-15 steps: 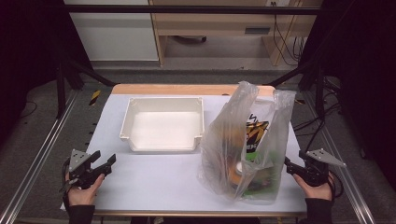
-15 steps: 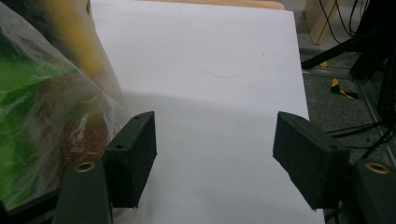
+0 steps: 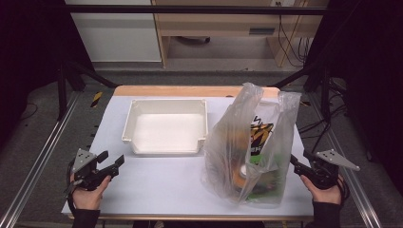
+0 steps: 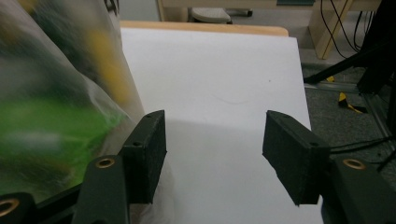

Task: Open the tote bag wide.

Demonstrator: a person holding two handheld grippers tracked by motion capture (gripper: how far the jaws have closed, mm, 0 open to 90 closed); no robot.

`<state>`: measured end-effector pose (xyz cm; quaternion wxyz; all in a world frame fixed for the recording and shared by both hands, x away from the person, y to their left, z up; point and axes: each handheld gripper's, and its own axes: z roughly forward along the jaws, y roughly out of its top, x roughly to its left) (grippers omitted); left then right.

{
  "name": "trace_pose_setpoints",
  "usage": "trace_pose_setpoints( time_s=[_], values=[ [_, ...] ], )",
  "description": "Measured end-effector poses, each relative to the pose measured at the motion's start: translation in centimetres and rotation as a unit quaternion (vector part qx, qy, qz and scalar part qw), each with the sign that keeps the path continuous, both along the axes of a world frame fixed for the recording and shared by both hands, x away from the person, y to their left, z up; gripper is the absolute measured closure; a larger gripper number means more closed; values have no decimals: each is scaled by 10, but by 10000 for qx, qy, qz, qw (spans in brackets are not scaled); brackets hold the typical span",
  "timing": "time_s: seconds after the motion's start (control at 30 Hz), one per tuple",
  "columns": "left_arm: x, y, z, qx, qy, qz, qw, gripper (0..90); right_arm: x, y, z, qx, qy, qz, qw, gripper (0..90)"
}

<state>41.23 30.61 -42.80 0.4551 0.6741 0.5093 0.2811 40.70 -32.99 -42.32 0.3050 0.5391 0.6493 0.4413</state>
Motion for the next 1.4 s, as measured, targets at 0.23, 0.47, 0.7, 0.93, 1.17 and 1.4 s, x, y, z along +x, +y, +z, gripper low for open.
trace_pose_setpoints(
  time_s=[0.23, 0.47, 0.7, 0.93, 1.17, 1.4],
  values=[
    [1, -20, 10, 83, -81, -221, 9997, 355, -4, -1, 14, 127, -219, 45, 9997, 447],
    [3, -43, 17, 197, -78, -452, 9988, 375, -7, -3, 22, 184, -322, 9, 9993, 472],
    [4, -62, 32, 74, -223, -719, 9971, 400, -14, 6, 38, 146, -440, 182, 9988, 478],
    [6, -90, 47, 63, -356, -1003, 9943, 427, -26, 10, 58, 151, -612, 302, 9976, 500],
    [6, -114, 60, 71, -442, -1283, 9907, 452, -28, 19, 67, 194, -634, 487, 9966, 500],
    [3, -145, 74, 80, -543, -1635, 9850, 452, -36, 24, 80, 254, -790, 632, 9945, 488]
  ],
)
